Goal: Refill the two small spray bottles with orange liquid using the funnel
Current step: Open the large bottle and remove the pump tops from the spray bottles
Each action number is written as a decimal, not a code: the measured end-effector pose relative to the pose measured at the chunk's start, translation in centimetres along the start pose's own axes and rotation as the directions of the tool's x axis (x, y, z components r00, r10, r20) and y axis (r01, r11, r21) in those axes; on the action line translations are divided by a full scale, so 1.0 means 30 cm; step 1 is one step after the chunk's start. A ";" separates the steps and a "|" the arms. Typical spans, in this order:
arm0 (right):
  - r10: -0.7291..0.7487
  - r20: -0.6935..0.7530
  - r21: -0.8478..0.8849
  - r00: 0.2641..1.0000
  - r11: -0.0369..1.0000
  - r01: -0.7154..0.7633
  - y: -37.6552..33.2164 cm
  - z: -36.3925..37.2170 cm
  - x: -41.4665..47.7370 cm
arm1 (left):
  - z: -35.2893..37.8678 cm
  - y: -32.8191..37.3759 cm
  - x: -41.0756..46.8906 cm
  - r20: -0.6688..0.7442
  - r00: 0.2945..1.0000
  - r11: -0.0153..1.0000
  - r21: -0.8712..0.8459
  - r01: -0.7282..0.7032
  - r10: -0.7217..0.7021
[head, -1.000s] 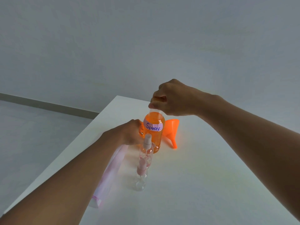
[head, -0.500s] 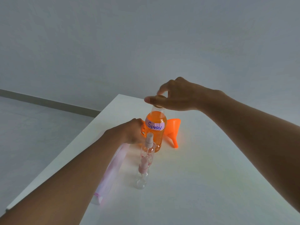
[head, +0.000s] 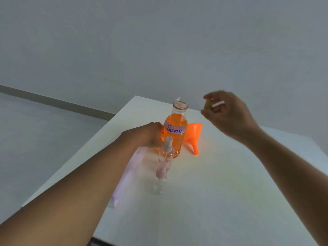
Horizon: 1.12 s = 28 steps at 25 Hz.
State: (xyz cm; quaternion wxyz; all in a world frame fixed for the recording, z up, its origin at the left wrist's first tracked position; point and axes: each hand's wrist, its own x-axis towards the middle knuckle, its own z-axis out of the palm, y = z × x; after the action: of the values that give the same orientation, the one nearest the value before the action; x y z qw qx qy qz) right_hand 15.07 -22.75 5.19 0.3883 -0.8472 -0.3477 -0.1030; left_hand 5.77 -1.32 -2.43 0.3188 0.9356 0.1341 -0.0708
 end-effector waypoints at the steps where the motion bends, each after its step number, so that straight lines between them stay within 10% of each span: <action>1: 0.074 -0.041 0.008 0.996 0.997 -0.073 0.063 0.034 -0.063 | -0.004 0.005 -0.002 -0.013 0.999 0.999 0.020 0.034 -0.034; 7: 0.325 0.043 0.090 0.945 0.941 -0.327 0.206 0.245 -0.331 | -0.038 -0.015 -0.046 -0.002 1.000 0.996 0.086 0.022 -0.022; 20: 0.126 0.054 0.061 0.991 0.990 -0.129 0.201 0.338 -0.375 | 0.020 -0.014 -0.235 -0.141 0.982 0.974 0.206 -0.099 0.129; 28: 0.214 -0.085 0.301 0.973 0.937 -0.180 0.124 0.163 -0.500 | -0.091 0.141 -0.371 -0.352 0.887 0.928 -0.111 -0.355 0.297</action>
State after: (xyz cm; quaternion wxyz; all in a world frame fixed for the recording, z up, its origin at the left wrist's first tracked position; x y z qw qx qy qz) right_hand 6.03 -28.53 -6.97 0.5366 -0.8039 -0.2493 -0.0603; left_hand -3.47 -5.15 4.58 0.3787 0.9123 0.0314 0.1531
